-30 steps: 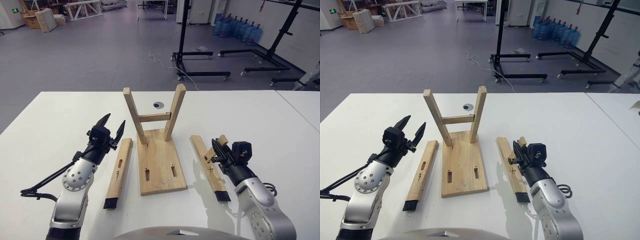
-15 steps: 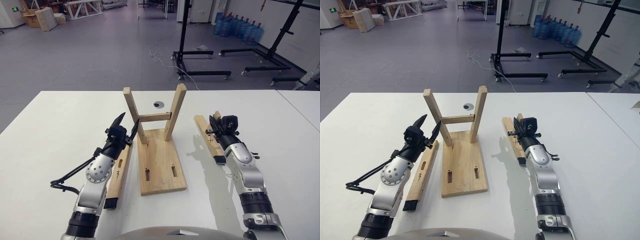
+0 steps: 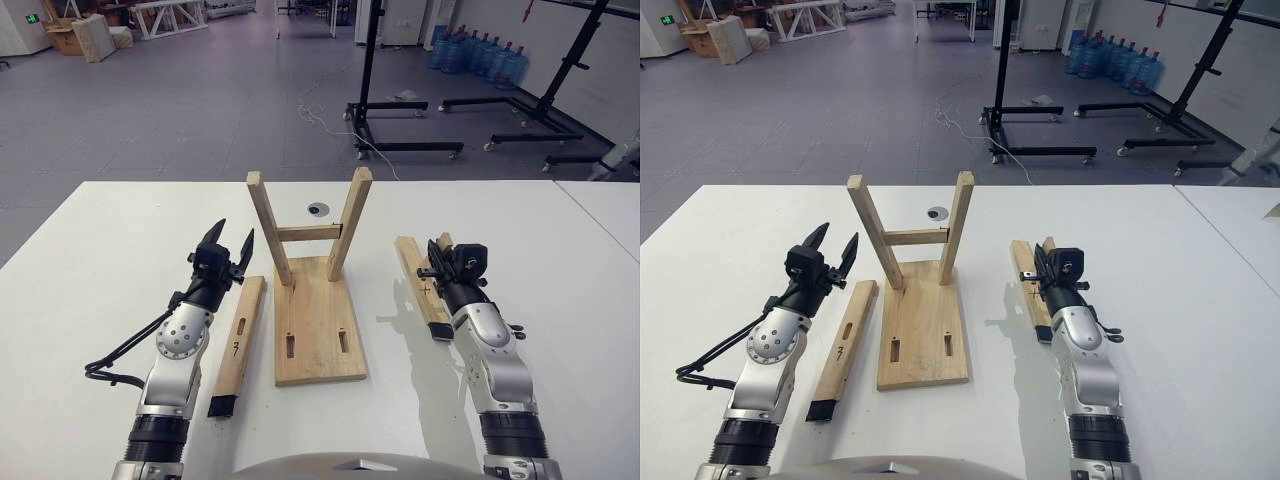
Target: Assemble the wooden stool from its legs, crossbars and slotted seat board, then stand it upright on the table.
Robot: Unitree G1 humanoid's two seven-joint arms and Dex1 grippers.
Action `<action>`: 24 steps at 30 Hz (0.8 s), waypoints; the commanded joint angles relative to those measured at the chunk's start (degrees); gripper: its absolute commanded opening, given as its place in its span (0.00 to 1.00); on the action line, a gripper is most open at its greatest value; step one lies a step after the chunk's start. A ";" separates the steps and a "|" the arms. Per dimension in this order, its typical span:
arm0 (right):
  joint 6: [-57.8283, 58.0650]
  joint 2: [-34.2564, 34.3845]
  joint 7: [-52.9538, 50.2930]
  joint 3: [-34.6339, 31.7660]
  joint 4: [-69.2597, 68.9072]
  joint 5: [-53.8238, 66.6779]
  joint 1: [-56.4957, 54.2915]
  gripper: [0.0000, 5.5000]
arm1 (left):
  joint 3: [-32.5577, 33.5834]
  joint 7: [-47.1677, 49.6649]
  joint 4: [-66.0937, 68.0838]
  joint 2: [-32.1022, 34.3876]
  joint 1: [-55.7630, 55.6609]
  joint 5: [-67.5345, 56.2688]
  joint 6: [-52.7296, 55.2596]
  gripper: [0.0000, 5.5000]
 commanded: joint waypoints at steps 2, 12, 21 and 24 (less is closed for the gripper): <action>4.59 0.91 0.81 1.29 0.70 0.22 3.66 0.07 | -0.07 0.30 -0.62 -0.13 -0.74 0.25 0.56 0.51; 4.48 0.69 3.02 0.50 -2.07 1.30 5.03 0.37 | 0.06 0.59 -0.90 0.19 -1.11 0.35 0.57 0.51; 7.35 -3.16 5.98 -3.70 -10.45 5.40 1.08 0.48 | 2.01 1.32 -1.72 0.93 -0.07 0.38 0.32 0.51; 9.99 -4.57 6.36 -4.73 -14.10 7.72 -2.08 0.48 | 2.61 1.62 -2.14 1.09 0.49 0.54 0.21 0.51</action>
